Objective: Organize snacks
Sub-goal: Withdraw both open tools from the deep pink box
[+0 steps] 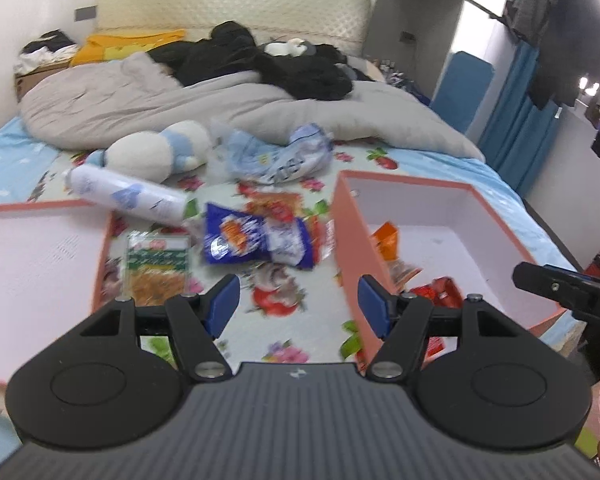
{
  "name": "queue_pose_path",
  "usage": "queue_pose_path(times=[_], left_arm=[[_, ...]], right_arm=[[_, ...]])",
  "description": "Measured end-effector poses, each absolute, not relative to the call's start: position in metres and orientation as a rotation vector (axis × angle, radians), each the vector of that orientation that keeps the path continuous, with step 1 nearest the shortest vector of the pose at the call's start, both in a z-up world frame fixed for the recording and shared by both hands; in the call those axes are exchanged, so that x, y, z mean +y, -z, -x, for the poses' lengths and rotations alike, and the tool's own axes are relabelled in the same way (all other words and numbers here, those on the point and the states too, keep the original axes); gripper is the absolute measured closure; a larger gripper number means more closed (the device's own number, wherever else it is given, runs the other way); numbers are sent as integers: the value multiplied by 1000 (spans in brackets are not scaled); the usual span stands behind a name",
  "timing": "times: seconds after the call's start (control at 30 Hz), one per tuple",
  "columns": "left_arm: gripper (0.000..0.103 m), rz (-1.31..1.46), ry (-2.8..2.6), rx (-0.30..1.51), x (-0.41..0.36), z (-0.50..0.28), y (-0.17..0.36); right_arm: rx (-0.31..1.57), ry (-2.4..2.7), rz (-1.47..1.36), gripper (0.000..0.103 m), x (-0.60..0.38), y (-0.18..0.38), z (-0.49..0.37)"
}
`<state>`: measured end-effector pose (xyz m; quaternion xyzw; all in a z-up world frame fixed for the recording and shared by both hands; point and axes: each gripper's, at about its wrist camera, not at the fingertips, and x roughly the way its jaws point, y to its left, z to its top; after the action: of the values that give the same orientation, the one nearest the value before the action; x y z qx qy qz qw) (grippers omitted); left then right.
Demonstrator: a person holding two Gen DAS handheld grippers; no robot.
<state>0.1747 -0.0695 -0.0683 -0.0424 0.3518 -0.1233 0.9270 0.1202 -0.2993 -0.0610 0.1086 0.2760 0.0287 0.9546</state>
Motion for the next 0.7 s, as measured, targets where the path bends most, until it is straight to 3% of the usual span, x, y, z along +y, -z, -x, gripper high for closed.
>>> queue_pose_path(times=[0.37, 0.7], left_arm=[[28, 79, 163, 672, -29, -132, 46], [19, 11, 310, 742, -64, -124, -23]], right_arm=[[594, -143, -182, 47, -257, 73, -109], [632, -158, -136, 47, -247, 76, -144]])
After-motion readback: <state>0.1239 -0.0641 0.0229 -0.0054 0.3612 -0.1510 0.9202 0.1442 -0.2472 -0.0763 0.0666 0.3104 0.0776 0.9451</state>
